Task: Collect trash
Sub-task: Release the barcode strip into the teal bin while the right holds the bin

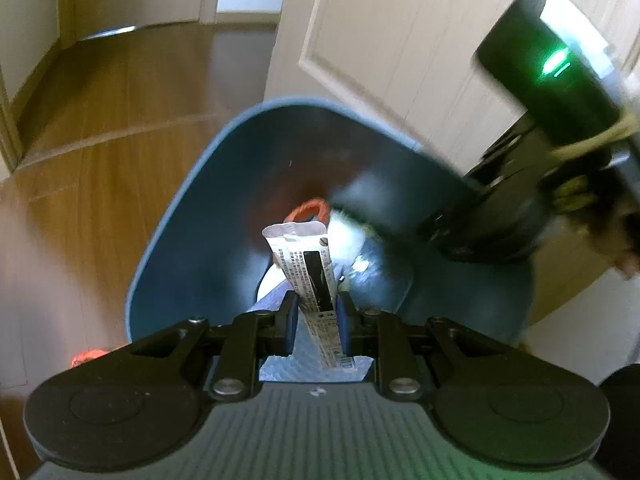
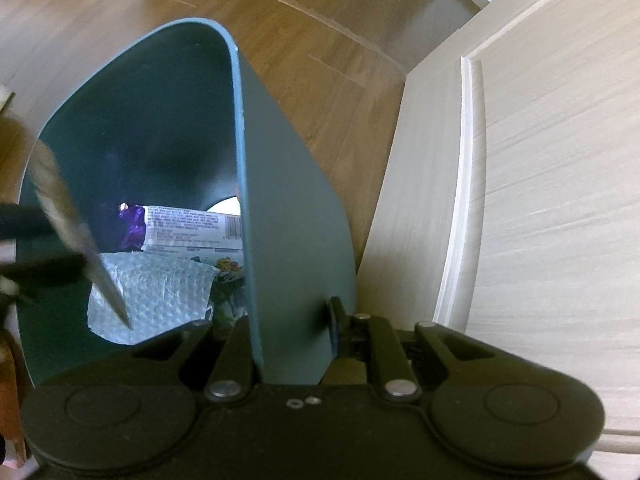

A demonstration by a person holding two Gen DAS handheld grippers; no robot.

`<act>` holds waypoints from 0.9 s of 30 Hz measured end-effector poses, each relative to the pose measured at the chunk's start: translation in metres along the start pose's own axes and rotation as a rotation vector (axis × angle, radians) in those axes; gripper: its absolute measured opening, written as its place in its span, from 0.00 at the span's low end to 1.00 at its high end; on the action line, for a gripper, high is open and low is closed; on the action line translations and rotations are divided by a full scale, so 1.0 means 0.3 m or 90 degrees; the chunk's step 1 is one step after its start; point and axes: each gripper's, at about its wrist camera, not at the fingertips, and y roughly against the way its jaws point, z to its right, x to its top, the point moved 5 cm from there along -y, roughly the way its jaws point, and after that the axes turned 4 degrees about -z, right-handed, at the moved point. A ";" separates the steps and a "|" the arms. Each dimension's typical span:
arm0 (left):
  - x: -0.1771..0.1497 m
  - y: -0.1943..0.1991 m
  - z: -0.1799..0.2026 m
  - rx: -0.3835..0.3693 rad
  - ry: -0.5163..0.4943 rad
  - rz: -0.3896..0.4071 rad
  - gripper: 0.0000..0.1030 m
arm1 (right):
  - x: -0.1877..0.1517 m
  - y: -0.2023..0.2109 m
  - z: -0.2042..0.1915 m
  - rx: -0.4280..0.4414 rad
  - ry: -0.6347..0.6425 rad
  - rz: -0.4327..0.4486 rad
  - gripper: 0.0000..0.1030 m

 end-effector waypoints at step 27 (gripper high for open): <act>-0.047 0.171 -0.171 -0.004 0.024 0.041 0.76 | -0.005 0.000 0.050 0.024 -0.041 0.001 0.14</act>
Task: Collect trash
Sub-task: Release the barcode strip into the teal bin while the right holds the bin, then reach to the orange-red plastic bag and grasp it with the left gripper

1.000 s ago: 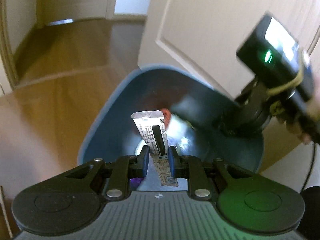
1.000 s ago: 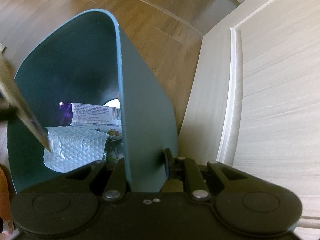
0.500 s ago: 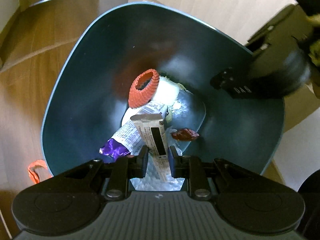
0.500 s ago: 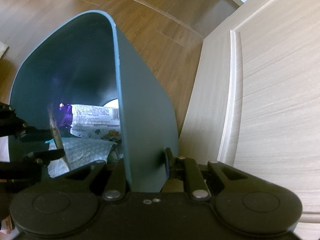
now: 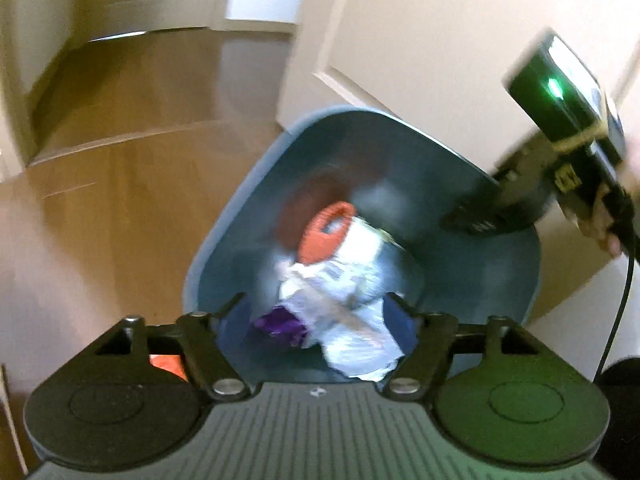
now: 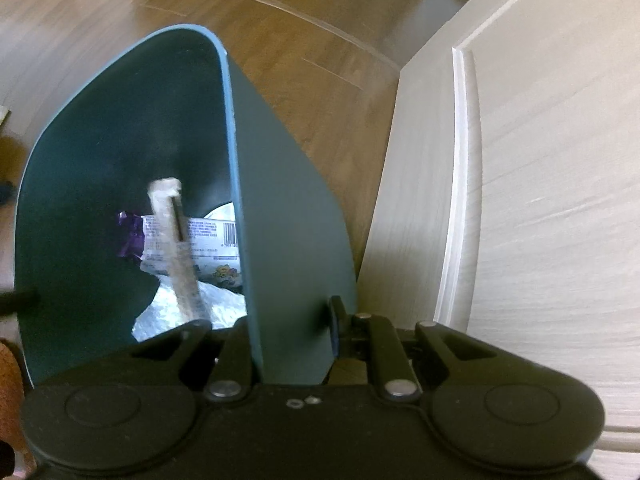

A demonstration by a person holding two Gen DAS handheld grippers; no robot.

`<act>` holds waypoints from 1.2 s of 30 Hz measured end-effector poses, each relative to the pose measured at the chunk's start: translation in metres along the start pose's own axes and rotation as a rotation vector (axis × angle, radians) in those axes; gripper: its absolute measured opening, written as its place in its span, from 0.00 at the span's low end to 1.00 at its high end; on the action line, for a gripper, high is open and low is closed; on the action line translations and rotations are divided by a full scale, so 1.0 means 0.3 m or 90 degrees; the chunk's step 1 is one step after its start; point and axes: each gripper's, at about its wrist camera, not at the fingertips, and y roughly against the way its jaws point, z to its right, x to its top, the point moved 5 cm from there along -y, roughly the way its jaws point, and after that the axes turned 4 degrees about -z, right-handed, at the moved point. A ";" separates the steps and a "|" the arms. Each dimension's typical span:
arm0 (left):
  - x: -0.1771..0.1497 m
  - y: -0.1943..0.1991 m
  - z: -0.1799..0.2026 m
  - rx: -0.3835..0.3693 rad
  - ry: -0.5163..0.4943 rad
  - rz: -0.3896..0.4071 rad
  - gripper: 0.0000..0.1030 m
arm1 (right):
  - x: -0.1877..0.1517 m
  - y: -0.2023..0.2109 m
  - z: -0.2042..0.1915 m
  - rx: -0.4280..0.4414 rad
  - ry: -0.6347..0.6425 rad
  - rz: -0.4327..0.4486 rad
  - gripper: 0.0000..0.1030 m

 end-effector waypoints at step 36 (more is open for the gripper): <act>-0.380 -0.562 -0.441 0.086 0.050 -0.220 0.76 | -0.250 0.025 -0.030 0.124 -0.162 -0.158 0.16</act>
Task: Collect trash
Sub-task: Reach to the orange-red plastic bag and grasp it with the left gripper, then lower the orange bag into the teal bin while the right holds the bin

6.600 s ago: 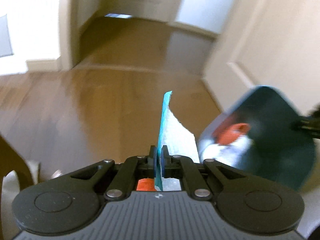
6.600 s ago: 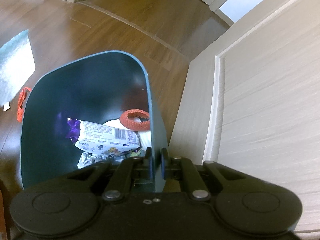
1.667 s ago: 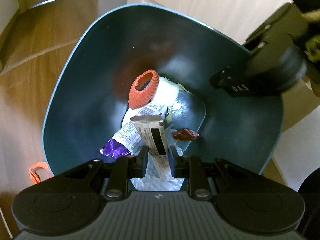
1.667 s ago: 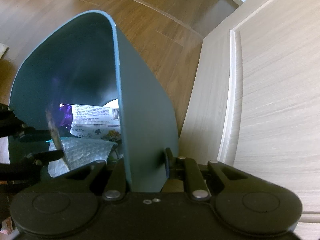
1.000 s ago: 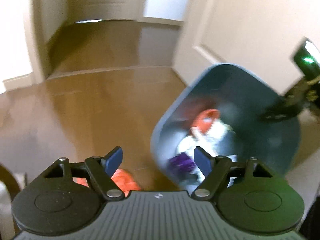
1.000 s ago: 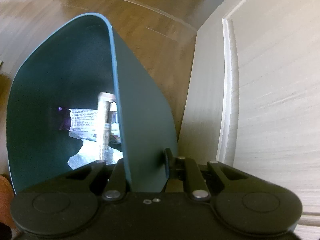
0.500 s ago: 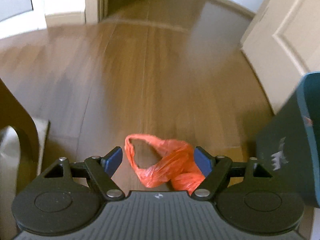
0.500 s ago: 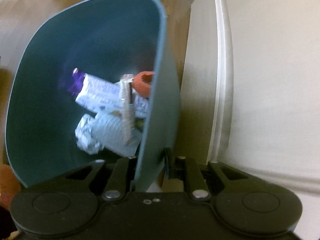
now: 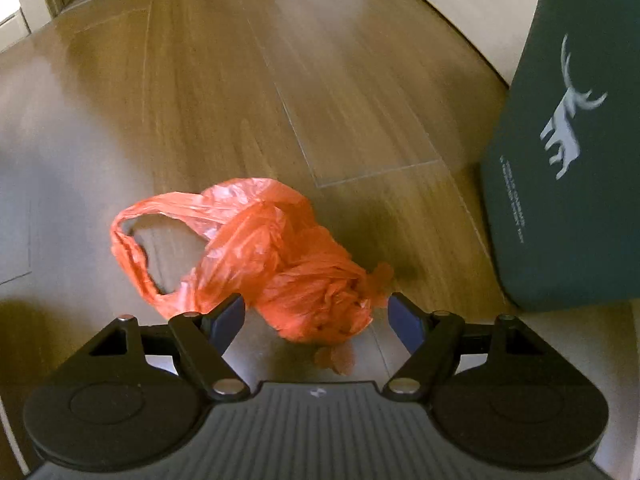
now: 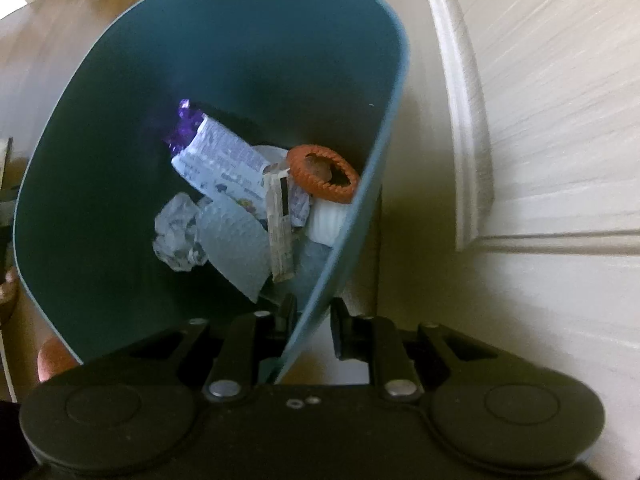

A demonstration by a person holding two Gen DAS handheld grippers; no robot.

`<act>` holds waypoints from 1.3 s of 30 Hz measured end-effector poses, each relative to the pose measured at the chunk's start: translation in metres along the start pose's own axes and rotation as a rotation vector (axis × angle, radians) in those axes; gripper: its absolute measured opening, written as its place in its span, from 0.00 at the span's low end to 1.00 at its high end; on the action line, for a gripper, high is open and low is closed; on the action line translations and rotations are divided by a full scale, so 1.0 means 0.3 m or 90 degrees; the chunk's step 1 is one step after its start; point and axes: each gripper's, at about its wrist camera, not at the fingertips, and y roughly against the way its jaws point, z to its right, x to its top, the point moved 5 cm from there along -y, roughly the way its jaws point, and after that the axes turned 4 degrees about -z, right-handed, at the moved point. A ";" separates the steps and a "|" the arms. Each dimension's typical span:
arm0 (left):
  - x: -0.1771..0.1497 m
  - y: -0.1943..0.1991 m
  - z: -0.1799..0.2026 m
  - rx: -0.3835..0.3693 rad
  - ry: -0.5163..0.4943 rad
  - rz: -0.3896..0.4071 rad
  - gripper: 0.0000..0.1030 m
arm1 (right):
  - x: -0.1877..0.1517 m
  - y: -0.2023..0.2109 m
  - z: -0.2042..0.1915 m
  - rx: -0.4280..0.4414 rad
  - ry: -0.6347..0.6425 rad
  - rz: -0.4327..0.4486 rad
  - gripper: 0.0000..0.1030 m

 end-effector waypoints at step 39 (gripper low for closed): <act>0.097 1.074 0.240 0.025 0.014 0.296 0.59 | 0.049 0.037 0.060 0.067 0.064 0.187 0.12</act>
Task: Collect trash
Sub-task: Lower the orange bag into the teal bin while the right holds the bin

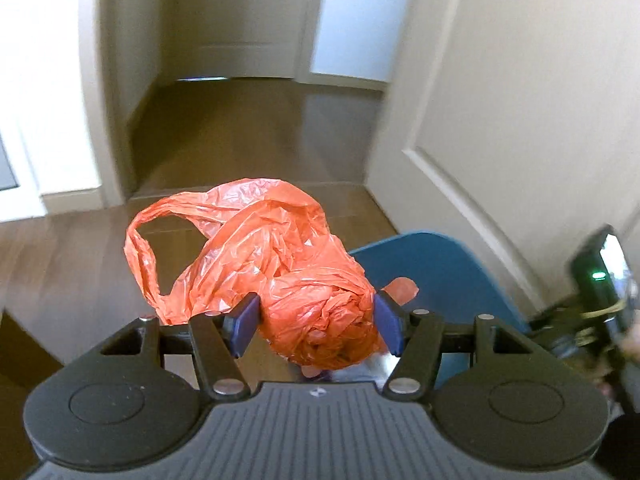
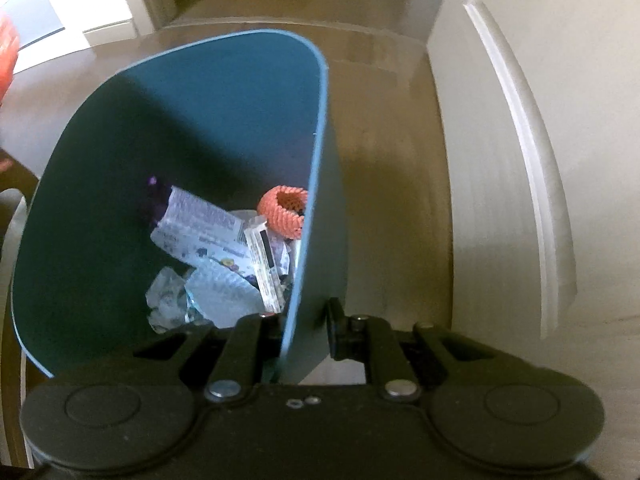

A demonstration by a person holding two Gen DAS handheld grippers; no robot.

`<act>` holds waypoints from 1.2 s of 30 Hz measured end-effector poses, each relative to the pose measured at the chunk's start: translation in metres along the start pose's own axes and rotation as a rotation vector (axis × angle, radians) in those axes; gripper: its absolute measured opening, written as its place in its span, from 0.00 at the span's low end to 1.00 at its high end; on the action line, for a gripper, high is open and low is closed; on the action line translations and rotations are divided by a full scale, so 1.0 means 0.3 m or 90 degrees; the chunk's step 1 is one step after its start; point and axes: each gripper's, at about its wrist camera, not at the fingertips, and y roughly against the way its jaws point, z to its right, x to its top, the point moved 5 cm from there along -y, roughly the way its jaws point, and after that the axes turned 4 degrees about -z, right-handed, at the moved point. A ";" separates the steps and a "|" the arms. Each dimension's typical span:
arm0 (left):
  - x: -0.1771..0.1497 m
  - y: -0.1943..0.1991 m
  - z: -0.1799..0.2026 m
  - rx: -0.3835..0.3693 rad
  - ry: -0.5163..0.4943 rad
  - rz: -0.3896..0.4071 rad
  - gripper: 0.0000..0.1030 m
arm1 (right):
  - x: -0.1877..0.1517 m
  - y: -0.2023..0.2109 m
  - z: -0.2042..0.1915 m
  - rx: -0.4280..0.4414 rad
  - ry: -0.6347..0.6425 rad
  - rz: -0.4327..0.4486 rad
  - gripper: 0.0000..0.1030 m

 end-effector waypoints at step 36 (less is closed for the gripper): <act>-0.111 -0.370 0.371 0.027 0.015 -0.277 0.60 | -0.123 0.064 0.144 0.075 -0.011 0.049 0.13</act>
